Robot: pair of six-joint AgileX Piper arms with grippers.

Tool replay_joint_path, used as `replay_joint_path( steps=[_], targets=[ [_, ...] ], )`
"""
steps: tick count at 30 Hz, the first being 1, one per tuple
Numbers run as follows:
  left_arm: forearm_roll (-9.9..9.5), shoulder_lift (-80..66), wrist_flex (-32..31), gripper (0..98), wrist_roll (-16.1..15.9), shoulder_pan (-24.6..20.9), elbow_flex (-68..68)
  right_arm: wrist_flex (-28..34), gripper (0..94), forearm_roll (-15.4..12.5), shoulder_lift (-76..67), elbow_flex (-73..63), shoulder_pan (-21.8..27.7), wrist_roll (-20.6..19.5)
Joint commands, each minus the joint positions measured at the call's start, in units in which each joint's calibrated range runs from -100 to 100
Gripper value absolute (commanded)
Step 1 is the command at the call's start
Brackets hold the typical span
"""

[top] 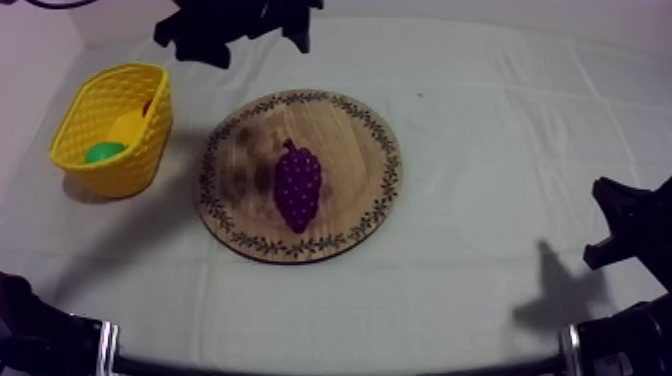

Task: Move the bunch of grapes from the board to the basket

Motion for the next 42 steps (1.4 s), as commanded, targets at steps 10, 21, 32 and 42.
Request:
replay_joint_path(
  steps=[10,21,32,42],
  targets=[
    [1.96,1.73,1.65,96.4,1.24,0.72,5.44,-0.04,0.4,0.01,-0.01,-0.03,0.02,-0.01],
    [4.49,9.99,-4.13,96.4,2.60,0.44,10.97,-0.04,0.4,0.01,-0.01,-0.03,0.02,-0.01],
    [6.41,20.15,-10.39,96.5,2.96,-0.96,9.58,-0.04,0.4,0.01,-0.01,-0.03,0.02,-0.01],
    [8.15,25.25,-13.27,96.0,2.02,-1.35,8.95,-0.04,0.4,0.01,-0.01,-0.03,0.02,-0.01]
  ],
)
